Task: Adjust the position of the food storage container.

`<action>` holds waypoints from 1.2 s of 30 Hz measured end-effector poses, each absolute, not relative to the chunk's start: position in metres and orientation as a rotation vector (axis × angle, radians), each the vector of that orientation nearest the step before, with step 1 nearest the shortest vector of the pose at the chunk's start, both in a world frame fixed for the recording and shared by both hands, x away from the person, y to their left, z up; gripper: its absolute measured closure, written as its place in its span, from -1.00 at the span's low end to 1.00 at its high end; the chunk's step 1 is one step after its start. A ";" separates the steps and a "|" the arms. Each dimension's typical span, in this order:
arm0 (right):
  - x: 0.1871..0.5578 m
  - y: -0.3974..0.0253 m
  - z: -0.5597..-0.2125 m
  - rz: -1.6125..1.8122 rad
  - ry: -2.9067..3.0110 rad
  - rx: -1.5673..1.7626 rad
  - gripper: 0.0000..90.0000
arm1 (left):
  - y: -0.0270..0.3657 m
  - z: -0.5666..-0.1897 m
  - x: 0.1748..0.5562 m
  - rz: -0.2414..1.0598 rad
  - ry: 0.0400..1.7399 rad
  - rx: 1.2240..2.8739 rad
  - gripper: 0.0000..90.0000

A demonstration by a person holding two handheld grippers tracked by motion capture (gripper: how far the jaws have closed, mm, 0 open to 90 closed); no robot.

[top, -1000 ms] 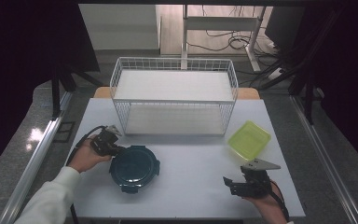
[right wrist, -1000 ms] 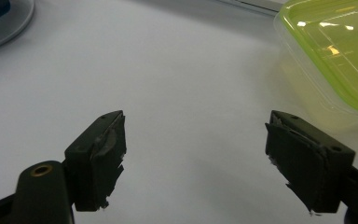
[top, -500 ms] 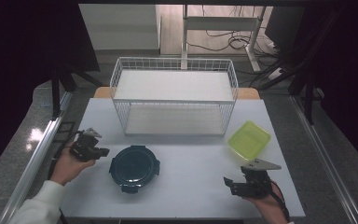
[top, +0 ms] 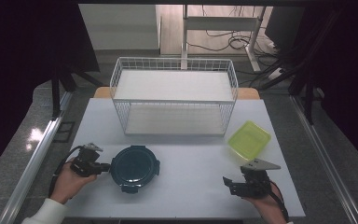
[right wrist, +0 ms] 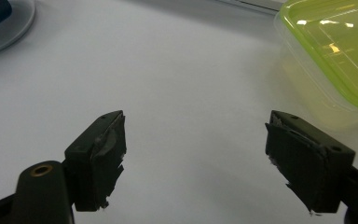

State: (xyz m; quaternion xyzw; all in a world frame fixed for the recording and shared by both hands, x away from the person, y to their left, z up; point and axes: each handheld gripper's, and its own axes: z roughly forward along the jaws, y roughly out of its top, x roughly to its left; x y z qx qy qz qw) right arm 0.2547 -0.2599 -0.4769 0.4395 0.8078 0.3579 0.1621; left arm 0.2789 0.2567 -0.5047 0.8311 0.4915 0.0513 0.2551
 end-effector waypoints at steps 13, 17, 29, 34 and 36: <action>0.255 -0.264 -0.473 1.029 2.281 1.259 -0.55 | 0.245 -0.509 0.279 0.174 1.358 2.284 1.00; 0.255 -0.263 -0.474 1.026 2.282 1.261 -0.55 | 0.244 -0.508 0.280 0.166 1.347 2.291 1.00; 0.255 -0.265 -0.473 1.030 2.279 1.257 -0.55 | 0.221 -0.506 0.281 0.157 1.305 2.319 1.00; 0.255 -0.265 -0.472 1.030 2.278 1.256 -0.55 | 0.214 -0.506 0.281 0.149 1.288 2.332 1.00; 0.255 -0.264 -0.472 1.028 2.271 1.256 -0.55 | 0.212 -0.506 0.280 0.142 1.284 2.333 1.00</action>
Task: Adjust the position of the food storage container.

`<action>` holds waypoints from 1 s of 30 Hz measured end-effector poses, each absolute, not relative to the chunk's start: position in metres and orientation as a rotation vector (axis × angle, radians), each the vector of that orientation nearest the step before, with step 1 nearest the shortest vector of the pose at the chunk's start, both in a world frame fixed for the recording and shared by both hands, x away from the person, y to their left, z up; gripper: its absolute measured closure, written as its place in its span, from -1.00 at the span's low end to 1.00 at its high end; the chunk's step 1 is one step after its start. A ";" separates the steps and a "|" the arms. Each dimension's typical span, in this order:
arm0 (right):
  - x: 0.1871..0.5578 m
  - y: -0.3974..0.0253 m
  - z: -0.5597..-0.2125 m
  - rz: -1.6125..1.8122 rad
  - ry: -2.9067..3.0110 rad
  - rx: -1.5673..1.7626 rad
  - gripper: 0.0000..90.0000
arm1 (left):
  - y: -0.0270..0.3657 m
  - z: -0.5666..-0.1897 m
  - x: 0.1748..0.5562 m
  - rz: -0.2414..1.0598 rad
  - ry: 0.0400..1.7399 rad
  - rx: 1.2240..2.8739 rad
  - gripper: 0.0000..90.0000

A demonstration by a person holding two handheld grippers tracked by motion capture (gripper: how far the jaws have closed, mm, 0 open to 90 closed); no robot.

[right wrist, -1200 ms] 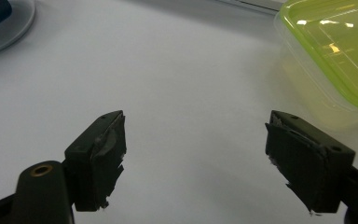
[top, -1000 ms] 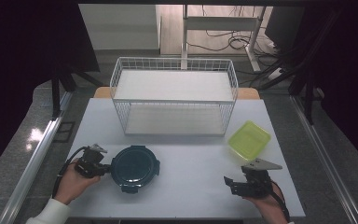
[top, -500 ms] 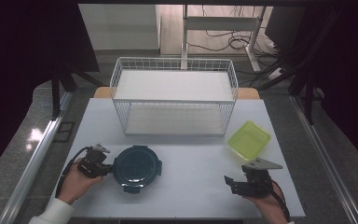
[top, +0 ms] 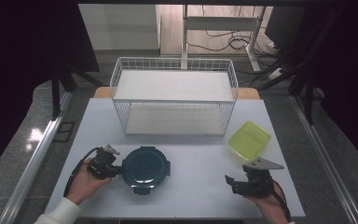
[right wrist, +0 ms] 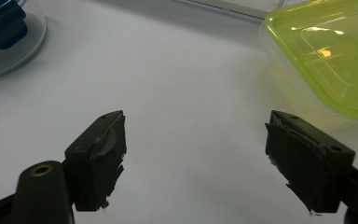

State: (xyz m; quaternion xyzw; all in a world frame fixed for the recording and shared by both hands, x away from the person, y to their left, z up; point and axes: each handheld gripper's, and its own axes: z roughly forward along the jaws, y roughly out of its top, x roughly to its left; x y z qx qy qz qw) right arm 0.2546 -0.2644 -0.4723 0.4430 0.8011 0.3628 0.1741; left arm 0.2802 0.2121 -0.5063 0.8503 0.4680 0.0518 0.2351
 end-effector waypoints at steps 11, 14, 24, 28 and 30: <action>0.255 -0.265 -0.472 1.031 2.263 1.261 -0.55 | 0.199 -0.505 0.279 0.140 1.256 2.355 1.00; 0.255 -0.265 -0.472 1.030 2.263 1.263 -0.55 | 0.195 -0.505 0.278 0.132 1.249 2.363 1.00; 0.254 -0.263 -0.471 1.037 2.264 1.249 -0.55 | 0.185 -0.504 0.277 0.124 1.234 2.365 1.00; 0.254 -0.263 -0.471 1.037 2.262 1.251 -0.55 | 0.179 -0.504 0.278 0.118 1.226 2.364 1.00; 0.254 -0.263 -0.471 1.036 2.263 1.252 -0.55 | 0.176 -0.505 0.278 0.118 1.220 2.365 1.00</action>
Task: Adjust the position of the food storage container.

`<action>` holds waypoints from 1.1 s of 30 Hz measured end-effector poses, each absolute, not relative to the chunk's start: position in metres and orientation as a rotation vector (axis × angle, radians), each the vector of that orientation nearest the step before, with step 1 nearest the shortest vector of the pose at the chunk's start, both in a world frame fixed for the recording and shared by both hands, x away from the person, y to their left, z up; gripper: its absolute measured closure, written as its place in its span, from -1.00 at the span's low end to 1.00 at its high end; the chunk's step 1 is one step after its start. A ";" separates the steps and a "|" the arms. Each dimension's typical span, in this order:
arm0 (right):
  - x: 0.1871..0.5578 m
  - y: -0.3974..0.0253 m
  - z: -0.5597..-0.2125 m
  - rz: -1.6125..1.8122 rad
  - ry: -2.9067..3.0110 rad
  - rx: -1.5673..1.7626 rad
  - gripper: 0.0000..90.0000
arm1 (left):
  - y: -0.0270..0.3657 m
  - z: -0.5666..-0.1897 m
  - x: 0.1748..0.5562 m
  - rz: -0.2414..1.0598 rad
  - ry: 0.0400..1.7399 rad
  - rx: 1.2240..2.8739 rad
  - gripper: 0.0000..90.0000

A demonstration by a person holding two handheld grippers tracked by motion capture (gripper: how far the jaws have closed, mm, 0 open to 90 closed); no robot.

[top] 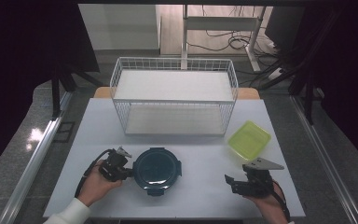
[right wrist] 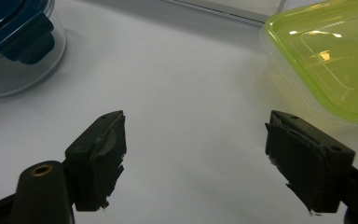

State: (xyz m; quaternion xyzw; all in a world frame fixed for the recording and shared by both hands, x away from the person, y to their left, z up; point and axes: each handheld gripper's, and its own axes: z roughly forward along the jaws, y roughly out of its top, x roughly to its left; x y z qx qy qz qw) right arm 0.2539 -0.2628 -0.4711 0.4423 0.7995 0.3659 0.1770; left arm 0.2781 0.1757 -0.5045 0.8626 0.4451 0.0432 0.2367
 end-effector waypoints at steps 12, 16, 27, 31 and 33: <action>0.254 -0.264 -0.471 1.036 2.262 1.252 -0.55 | 0.149 -0.505 0.282 0.051 1.149 2.365 1.00; 0.254 -0.264 -0.471 1.034 2.265 1.250 -0.55 | 0.143 -0.507 0.285 0.059 1.144 2.381 1.00; 0.253 -0.264 -0.470 1.039 2.260 1.251 -0.55 | 0.155 -0.508 0.284 0.064 1.184 2.366 1.00; 0.253 -0.263 -0.471 1.035 2.264 1.249 -0.55 | 0.153 -0.508 0.283 0.088 1.182 2.375 1.00; 0.253 -0.262 -0.471 1.034 2.265 1.247 -0.55 | 0.152 -0.508 0.284 0.087 1.183 2.375 1.00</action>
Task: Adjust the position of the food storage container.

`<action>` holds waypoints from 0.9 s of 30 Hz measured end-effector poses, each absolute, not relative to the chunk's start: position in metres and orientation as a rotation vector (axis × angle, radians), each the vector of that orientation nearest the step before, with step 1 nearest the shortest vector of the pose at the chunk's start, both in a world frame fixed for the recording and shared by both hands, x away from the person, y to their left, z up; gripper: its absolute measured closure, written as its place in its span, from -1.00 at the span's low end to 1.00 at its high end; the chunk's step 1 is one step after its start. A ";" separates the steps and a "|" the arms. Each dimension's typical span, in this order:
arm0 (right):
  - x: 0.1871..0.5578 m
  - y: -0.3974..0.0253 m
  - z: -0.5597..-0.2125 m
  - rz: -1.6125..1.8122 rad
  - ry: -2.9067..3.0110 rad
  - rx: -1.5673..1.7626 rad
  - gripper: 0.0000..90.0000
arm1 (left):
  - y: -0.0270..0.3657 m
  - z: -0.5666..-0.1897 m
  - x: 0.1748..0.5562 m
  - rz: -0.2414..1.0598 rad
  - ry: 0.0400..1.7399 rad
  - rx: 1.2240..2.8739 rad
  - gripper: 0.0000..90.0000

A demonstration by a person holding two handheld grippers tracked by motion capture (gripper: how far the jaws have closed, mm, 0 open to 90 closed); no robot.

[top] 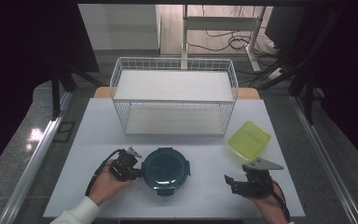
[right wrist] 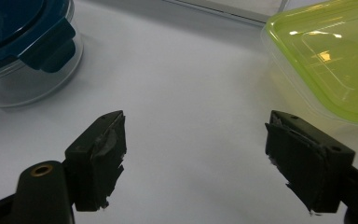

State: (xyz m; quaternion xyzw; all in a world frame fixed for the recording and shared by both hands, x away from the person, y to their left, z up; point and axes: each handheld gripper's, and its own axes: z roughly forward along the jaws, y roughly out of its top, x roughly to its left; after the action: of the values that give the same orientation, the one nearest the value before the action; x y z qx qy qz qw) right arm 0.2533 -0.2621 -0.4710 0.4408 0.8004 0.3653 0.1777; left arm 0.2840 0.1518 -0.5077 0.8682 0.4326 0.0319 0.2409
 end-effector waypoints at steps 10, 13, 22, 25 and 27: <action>0.253 -0.264 -0.471 1.036 2.260 1.251 -0.55 | 0.138 -0.507 0.287 0.078 1.155 2.389 1.00; 0.253 -0.264 -0.470 1.038 2.259 1.250 -0.55 | 0.137 -0.508 0.289 0.076 1.160 2.395 1.00; 0.253 -0.264 -0.470 1.038 2.258 1.252 -0.55 | 0.137 -0.511 0.289 0.078 1.169 2.399 1.00; 0.253 -0.264 -0.470 1.040 2.256 1.253 -0.55 | 0.142 -0.511 0.290 0.060 1.176 2.384 1.00; 0.253 -0.264 -0.470 1.042 2.256 1.254 -0.55 | 0.145 -0.509 0.289 0.059 1.178 2.362 1.00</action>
State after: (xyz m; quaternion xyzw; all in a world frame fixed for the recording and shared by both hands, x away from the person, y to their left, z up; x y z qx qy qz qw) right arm 0.2531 -0.2643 -0.4698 0.4434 0.7975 0.3683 0.1782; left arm 0.2893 0.1453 -0.5092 0.8667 0.4322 0.0217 0.2480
